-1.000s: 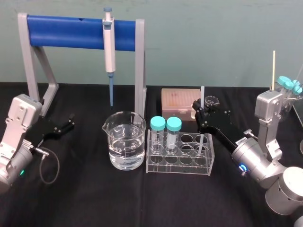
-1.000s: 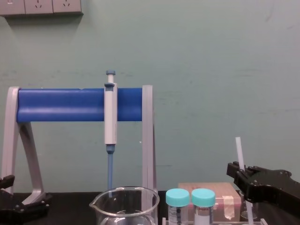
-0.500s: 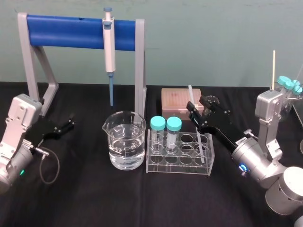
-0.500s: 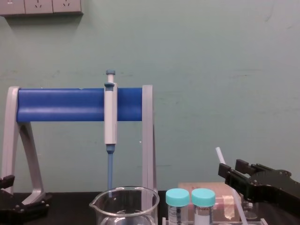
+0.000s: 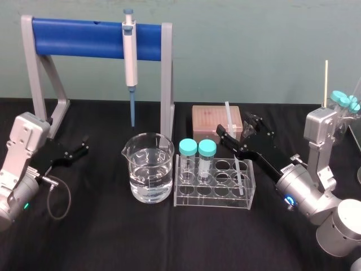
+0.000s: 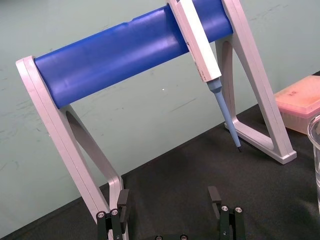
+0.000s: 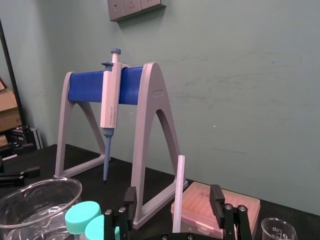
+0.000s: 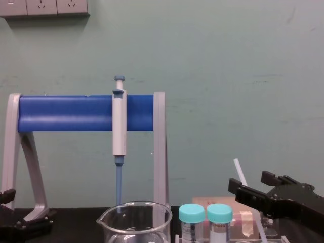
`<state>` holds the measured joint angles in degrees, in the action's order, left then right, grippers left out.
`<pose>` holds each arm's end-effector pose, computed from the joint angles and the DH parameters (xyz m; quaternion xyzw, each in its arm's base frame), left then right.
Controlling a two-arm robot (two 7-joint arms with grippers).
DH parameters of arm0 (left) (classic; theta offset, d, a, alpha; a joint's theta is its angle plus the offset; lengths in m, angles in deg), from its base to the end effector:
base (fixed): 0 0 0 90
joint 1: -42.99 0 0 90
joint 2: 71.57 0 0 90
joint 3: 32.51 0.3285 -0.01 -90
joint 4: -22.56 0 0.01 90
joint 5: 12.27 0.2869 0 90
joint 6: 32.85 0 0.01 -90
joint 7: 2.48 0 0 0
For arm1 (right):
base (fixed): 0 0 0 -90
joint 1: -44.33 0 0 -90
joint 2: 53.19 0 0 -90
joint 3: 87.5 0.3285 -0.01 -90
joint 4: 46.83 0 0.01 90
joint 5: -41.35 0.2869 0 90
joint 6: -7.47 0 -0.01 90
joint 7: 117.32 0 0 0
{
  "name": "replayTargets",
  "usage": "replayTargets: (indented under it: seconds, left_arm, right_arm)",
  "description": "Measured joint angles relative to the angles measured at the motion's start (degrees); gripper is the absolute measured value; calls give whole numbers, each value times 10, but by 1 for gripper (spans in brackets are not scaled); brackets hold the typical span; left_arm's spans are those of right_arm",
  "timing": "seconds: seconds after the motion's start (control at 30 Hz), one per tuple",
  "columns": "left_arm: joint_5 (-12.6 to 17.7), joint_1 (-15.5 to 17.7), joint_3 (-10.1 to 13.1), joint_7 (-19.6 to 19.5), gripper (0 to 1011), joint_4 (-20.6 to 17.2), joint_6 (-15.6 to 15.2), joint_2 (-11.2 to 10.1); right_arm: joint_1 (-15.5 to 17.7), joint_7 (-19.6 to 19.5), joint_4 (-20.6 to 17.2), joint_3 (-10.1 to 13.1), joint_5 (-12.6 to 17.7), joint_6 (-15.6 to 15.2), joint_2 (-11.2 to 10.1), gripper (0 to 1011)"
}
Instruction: Pick up the stirring rod with one hand, then place it down.
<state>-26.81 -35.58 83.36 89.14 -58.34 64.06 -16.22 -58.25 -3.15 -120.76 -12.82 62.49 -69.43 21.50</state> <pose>0.3436 0.1104 -0.3292 0.1416 -0.1325 0.5799 0.7913 0.3681 -0.0365 -0.3518 0.0535 -0.0243 -0.4719 0.8797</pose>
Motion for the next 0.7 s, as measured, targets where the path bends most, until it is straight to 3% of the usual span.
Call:
replayTargets:
  seconds: [0.13,0.27,0.4,0.5,0.7]
  left_arm:
    - [0,0,0,0,1000,0,0,0]
    - [0,0,0,0,1000,0,0,0]
    - [0,0,0,0,1000,0,0,0]
    - [0,0,0,0,1000,0,0,0]
    - [0,0,0,0,1000,0,0,0]
  right_arm:
    - [0,1,-2,1,-1,2,-1,1003]
    - [4,-12,-19,6,-14,7,-3,1003]
    - [12,-54,-46,23,-37,5,-1,1003]
    - [21,-107,-67,44,-61,-7,6,1003]
    - [31,-159,-70,68,-87,-36,14,1003]
